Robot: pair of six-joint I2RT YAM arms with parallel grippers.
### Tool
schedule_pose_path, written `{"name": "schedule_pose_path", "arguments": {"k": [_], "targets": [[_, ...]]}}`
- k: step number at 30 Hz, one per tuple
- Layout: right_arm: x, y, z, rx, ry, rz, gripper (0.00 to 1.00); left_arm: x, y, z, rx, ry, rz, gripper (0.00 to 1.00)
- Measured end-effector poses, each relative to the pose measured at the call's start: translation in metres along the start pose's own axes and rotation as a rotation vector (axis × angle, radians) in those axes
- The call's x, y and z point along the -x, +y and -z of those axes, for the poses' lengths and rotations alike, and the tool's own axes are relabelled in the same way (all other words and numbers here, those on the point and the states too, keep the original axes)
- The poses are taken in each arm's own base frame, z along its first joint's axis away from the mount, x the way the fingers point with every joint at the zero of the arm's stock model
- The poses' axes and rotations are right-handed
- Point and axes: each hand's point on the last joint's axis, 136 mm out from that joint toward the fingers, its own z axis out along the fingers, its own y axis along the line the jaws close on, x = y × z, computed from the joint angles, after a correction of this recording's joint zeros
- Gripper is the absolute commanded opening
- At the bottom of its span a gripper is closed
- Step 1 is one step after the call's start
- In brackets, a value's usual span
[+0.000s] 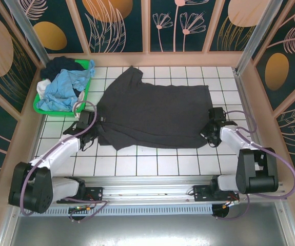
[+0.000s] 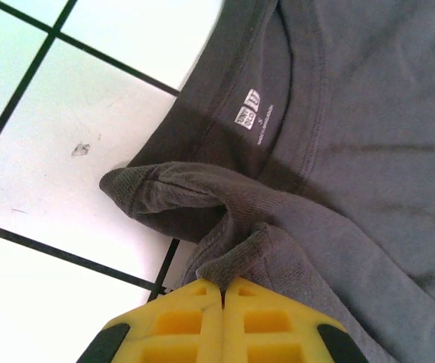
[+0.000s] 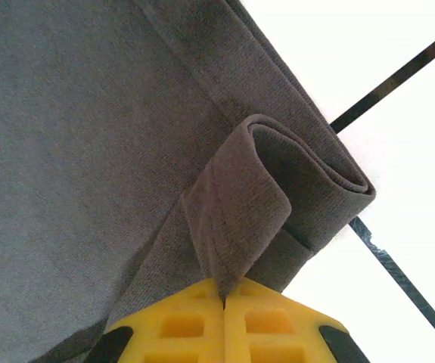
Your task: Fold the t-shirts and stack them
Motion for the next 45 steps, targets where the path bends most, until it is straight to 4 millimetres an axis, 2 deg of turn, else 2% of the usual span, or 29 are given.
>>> {"name": "schedule_pose_path", "arguments": {"k": [10,15,19,22,26,34,40,43,45], "targets": [[0.002,0.003,0.014,0.031,-0.026,0.016,0.00,0.009,-0.004,0.036,-0.061,-0.054,0.013,0.00],[0.002,0.003,0.040,0.081,-0.063,0.010,0.00,0.017,-0.008,0.074,-0.133,-0.122,0.031,0.00],[-0.002,0.004,0.062,0.154,-0.105,-0.002,0.00,0.029,-0.022,0.110,-0.236,-0.174,0.045,0.00],[-0.003,0.005,0.071,0.182,-0.119,-0.010,0.00,0.036,-0.027,0.118,-0.256,-0.189,0.045,0.00],[0.006,0.013,0.066,0.165,-0.087,-0.011,0.00,0.049,-0.038,0.102,-0.200,-0.152,0.019,0.00],[0.048,0.050,0.027,0.144,-0.018,0.013,0.00,0.096,-0.075,0.044,-0.098,-0.129,-0.054,0.00],[0.078,0.067,0.005,0.151,-0.002,0.013,0.00,0.119,-0.093,0.005,-0.039,-0.121,-0.098,0.00],[0.091,0.073,-0.001,0.155,0.000,0.020,0.00,0.128,-0.101,-0.007,-0.022,-0.114,-0.115,0.00],[0.095,0.077,0.001,0.168,-0.001,0.025,0.00,0.133,-0.104,-0.006,-0.022,-0.115,-0.121,0.00]]}}
